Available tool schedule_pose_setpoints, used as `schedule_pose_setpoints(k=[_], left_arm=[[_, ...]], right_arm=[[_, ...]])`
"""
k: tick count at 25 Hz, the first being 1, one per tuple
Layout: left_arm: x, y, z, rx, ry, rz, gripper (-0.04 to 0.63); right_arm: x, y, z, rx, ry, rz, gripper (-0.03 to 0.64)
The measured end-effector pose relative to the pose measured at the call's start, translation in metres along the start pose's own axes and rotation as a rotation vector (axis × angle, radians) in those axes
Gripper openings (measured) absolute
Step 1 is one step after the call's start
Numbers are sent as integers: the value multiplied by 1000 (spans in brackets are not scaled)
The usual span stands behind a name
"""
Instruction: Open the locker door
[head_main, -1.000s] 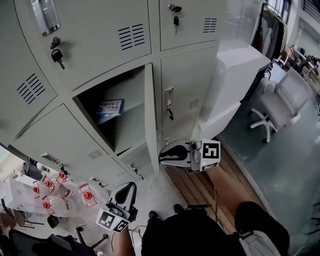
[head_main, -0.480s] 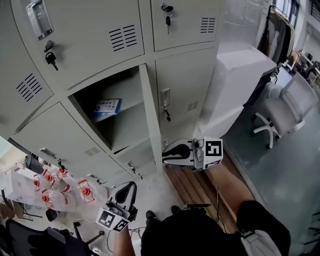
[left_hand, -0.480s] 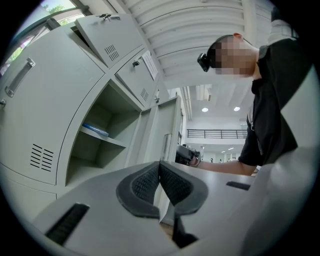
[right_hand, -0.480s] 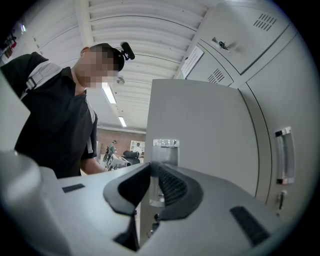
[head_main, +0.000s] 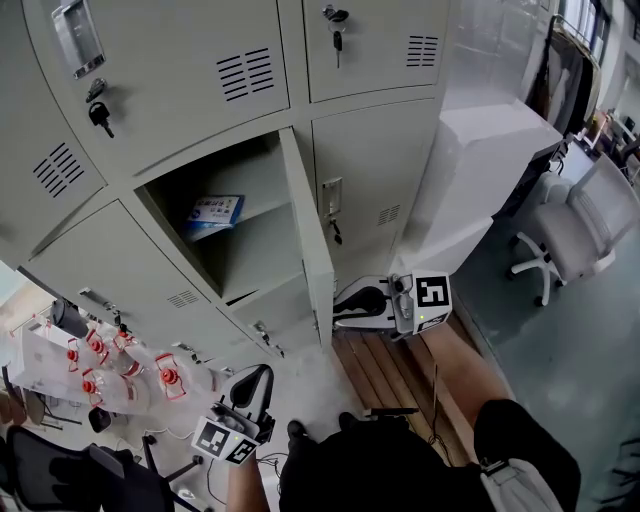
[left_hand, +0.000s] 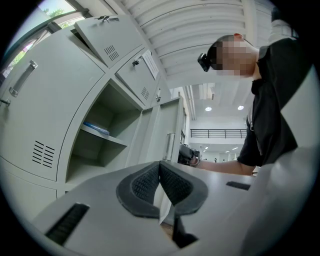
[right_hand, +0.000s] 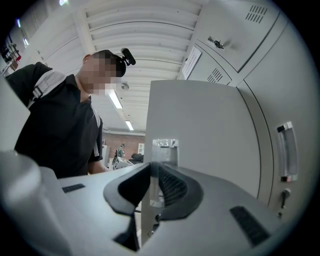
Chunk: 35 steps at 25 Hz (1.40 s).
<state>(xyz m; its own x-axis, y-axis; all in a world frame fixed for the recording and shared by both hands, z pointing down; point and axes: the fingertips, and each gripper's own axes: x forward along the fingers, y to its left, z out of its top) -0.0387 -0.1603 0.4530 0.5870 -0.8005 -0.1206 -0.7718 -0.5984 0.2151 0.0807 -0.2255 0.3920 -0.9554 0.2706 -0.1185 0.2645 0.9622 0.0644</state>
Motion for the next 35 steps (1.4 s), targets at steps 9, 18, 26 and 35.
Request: schedule_pose_setpoints(k=[9, 18, 26, 35], left_arm=[[11, -2, -3, 8, 0, 22, 15], [23, -6, -4, 20, 4, 36, 15], [29, -10, -6, 27, 4, 51, 15], [36, -14, -6, 29, -2, 51, 15]], right_arm=[[-22, 0, 2, 15, -12, 64, 63], [-45, -3, 4, 41, -42, 106, 63], [-65, -6, 5, 56, -58, 131, 64], [-86, -11, 7, 57, -60, 107, 63]])
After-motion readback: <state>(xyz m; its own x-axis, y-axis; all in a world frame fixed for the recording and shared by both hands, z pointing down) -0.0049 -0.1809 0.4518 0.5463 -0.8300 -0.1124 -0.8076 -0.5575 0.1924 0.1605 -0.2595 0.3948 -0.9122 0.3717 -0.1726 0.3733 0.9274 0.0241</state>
